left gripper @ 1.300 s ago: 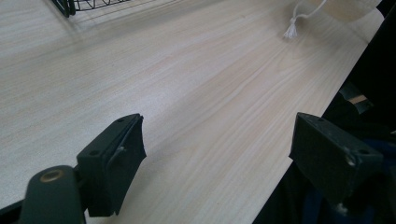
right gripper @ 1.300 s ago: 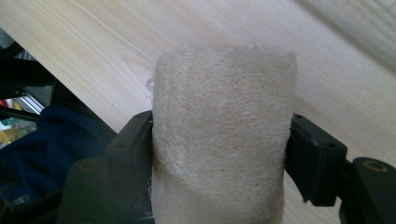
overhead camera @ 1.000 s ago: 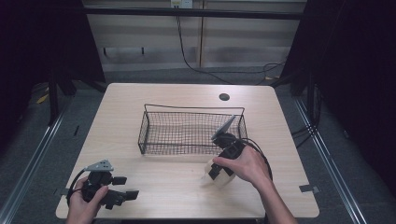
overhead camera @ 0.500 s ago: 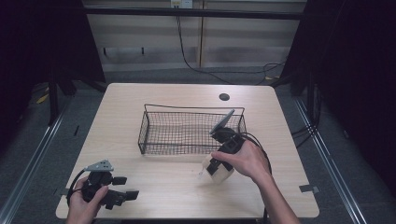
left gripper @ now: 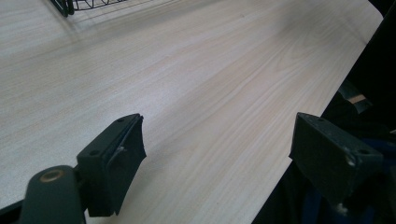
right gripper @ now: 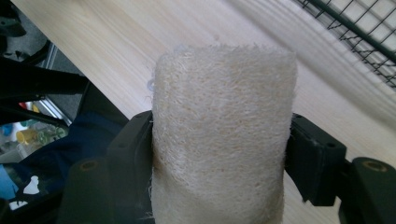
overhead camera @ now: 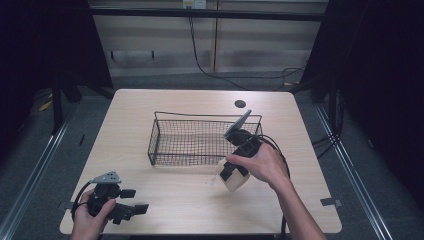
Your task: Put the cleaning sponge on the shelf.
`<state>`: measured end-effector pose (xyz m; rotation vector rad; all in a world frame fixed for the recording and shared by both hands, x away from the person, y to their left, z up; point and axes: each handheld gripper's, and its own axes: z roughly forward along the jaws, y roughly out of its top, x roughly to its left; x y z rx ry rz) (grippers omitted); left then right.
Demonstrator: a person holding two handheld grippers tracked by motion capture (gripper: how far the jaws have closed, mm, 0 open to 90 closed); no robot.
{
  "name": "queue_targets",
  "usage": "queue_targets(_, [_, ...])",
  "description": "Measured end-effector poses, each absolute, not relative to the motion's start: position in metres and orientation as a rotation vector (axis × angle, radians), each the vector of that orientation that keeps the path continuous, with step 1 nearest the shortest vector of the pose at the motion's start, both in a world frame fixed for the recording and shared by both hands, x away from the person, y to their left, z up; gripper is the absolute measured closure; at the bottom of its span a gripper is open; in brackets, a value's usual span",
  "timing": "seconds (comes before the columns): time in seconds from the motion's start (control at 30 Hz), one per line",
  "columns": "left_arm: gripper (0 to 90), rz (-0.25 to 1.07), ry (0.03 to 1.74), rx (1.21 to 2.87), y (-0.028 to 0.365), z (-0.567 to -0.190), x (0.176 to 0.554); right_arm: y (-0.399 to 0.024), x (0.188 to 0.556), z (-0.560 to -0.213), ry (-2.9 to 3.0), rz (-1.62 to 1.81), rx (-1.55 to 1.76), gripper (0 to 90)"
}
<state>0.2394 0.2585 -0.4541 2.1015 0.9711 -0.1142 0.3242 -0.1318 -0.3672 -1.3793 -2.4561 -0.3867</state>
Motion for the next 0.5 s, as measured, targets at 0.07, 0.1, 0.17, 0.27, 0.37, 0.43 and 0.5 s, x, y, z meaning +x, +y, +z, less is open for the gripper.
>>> queue_targets(0.07, [17.4, -0.113, 0.974, 2.104, 0.258, -0.454, 0.24, -0.133, 0.326, -0.364, -2.455, -0.402, -1.38, 31.2])
queue_targets(0.1, [17.4, -0.113, 0.974, 2.104, 0.258, -0.454, 0.24, -0.133, 0.326, -0.364, -2.455, -0.402, -1.38, 31.2])
queue_targets(0.17, [17.4, -0.112, 0.971, 2.107, 0.258, -0.454, 0.24, -0.132, 0.328, -0.362, -2.463, -0.399, -1.38, 31.2])
queue_targets(0.27, [17.3, -0.115, 0.972, 2.102, 0.259, -0.454, 0.24, -0.128, 0.332, -0.359, -2.479, -0.393, -1.371, 31.2])
queue_targets(0.37, [17.4, -0.114, 0.968, 2.106, 0.259, -0.454, 0.24, -0.126, 0.334, -0.358, -2.476, -0.408, -1.365, 31.2])
queue_targets(0.43, [17.4, -0.115, 0.969, 2.104, 0.259, -0.454, 0.24, -0.125, 0.336, -0.357, -2.471, -0.412, -1.36, 31.2])
queue_targets(0.5, [17.3, -0.114, 0.969, 2.105, 0.259, -0.454, 0.24, -0.124, 0.339, -0.356, -2.472, -0.406, -1.371, 31.2])
